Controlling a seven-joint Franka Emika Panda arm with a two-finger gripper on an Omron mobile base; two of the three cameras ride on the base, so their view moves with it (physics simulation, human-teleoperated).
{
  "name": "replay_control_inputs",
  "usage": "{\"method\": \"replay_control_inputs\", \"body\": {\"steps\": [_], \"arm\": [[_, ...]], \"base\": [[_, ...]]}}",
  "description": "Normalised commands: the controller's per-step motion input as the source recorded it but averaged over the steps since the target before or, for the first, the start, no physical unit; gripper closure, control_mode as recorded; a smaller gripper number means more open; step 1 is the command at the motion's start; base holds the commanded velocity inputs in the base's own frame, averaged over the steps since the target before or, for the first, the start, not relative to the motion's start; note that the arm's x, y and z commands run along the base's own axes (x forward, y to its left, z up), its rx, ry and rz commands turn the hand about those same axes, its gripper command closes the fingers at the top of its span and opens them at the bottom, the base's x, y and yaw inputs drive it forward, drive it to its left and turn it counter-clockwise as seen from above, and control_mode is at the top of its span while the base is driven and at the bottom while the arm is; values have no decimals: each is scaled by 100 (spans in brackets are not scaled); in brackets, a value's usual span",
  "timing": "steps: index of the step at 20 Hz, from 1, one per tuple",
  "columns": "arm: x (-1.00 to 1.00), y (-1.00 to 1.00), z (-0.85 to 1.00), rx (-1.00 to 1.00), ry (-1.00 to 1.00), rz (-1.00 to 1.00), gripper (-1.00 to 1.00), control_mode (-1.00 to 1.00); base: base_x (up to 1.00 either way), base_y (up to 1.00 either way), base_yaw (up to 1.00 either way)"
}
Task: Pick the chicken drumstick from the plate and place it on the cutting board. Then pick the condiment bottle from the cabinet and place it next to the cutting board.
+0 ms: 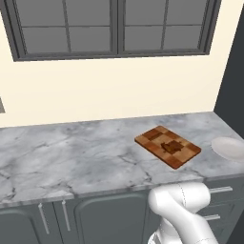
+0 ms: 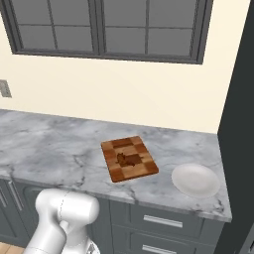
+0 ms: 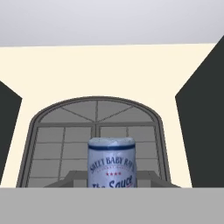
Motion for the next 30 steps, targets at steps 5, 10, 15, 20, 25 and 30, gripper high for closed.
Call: {"method": "replay_control_inputs", "body": {"steps": [5, 10, 15, 20, 25, 30], "arm": [[0, 0, 0, 0, 0, 0, 100, -100], [0, 9, -16, 0, 0, 0, 100, -100], [0, 11, -32, 0, 0, 0, 100, -100], [21, 1, -10, 1, 0, 0, 100, -100], [38, 0, 0, 1, 3, 0, 100, -100], [13, 0, 0, 0, 1, 6, 100, -100]], "base": [[0, 0, 0], [0, 0, 0], [0, 0, 0], [0, 0, 0], [0, 0, 0], [0, 0, 0]]}}
